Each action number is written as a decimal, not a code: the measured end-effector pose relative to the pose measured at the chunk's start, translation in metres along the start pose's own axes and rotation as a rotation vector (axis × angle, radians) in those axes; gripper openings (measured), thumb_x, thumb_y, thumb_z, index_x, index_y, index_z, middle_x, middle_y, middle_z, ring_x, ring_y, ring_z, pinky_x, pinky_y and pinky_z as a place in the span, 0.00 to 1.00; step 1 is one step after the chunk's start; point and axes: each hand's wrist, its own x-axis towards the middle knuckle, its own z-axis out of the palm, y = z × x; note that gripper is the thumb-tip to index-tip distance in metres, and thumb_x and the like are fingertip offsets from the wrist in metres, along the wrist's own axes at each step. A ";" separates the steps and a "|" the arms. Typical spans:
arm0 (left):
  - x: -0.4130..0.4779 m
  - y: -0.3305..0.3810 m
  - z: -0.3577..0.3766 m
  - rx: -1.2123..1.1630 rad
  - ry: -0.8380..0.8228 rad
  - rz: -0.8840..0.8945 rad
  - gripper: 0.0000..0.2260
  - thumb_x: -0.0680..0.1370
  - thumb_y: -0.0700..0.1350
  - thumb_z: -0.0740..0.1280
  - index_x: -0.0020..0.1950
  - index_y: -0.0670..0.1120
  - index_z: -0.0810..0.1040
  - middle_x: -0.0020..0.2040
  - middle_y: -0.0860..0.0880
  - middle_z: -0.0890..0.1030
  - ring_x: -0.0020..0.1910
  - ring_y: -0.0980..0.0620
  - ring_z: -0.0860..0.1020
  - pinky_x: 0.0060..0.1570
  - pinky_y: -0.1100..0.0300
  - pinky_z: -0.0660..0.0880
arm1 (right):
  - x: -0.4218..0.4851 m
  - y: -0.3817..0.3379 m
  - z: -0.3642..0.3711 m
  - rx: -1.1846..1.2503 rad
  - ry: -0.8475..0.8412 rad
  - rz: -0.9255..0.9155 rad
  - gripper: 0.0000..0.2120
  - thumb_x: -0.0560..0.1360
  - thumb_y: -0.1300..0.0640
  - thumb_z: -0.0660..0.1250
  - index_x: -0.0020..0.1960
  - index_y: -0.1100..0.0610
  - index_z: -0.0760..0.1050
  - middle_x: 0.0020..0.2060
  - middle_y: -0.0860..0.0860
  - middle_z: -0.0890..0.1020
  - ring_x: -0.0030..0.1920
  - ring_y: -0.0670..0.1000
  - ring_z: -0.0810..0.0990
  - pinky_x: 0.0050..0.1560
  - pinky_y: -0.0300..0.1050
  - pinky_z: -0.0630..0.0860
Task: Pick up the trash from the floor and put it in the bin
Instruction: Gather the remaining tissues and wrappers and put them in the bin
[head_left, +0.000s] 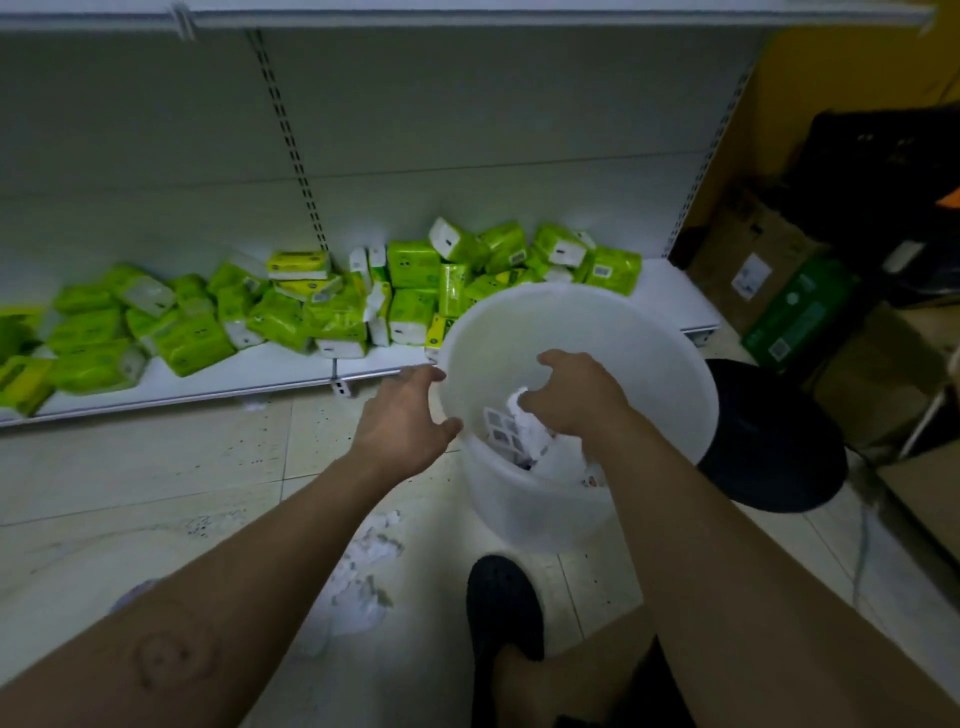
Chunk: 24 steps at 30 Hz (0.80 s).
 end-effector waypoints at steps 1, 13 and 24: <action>-0.007 -0.010 -0.005 0.032 -0.022 -0.012 0.27 0.71 0.53 0.71 0.69 0.50 0.69 0.68 0.48 0.73 0.68 0.46 0.68 0.65 0.48 0.69 | -0.003 -0.009 0.006 -0.034 -0.025 -0.032 0.33 0.71 0.50 0.67 0.73 0.52 0.63 0.69 0.58 0.69 0.67 0.59 0.70 0.67 0.50 0.69; -0.103 -0.137 -0.050 0.123 -0.143 -0.316 0.29 0.70 0.56 0.71 0.69 0.49 0.69 0.66 0.46 0.75 0.65 0.45 0.72 0.62 0.47 0.72 | -0.078 -0.121 0.131 -0.446 -0.313 -0.407 0.28 0.74 0.51 0.64 0.72 0.51 0.63 0.67 0.55 0.67 0.65 0.58 0.70 0.60 0.51 0.71; -0.159 -0.255 -0.019 0.001 -0.245 -0.562 0.27 0.73 0.50 0.70 0.70 0.45 0.68 0.67 0.43 0.74 0.64 0.43 0.74 0.61 0.51 0.72 | -0.070 -0.121 0.247 -0.561 -0.610 -0.311 0.19 0.75 0.56 0.64 0.64 0.58 0.72 0.62 0.56 0.77 0.59 0.56 0.77 0.56 0.45 0.73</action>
